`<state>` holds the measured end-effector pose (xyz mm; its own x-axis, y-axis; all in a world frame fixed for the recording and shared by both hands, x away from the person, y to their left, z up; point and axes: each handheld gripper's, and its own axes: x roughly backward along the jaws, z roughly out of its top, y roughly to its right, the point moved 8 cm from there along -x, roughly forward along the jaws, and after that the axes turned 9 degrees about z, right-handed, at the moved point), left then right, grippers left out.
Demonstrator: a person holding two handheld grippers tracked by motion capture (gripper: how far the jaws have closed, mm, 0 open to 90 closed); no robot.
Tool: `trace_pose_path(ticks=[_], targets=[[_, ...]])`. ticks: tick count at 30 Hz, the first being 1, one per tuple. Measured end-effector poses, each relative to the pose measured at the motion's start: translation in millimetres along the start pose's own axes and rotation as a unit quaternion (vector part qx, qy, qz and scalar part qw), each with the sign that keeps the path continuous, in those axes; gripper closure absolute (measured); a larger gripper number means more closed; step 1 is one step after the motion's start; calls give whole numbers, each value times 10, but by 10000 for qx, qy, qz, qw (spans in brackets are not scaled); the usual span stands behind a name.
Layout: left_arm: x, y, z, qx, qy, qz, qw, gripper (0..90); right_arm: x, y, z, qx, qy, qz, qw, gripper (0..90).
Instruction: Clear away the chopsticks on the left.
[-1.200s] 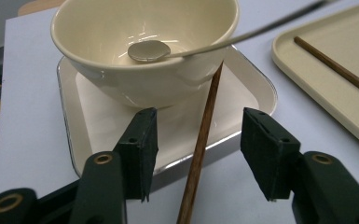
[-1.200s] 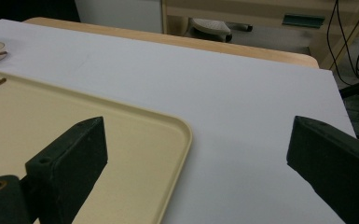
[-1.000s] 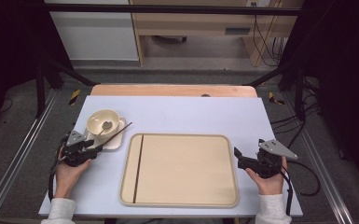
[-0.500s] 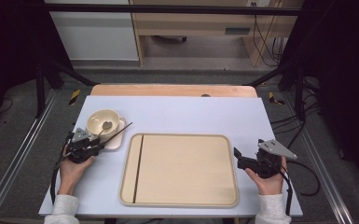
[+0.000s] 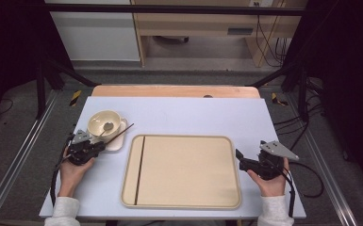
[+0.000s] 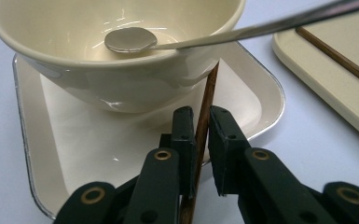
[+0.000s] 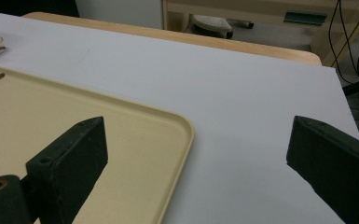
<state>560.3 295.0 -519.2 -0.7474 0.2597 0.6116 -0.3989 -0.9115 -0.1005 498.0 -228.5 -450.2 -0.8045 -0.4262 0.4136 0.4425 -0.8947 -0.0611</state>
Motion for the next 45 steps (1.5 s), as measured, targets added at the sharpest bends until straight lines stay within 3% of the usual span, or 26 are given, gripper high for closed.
trace_pose_path(ticks=[20, 35, 45], targets=[[140, 133, 11, -243, 34, -195, 9995, 850, 17, -5, 10, -23, 30, -1, 10000, 55], [377, 300, 30, -221, 178, -154, 9995, 850, 32, 7, 20, -26, 63, -19, 10000, 50], [532, 432, 59, -338, 240, -106, 9991, 851, 34, 3, 22, -19, 59, -14, 10000, 50]])
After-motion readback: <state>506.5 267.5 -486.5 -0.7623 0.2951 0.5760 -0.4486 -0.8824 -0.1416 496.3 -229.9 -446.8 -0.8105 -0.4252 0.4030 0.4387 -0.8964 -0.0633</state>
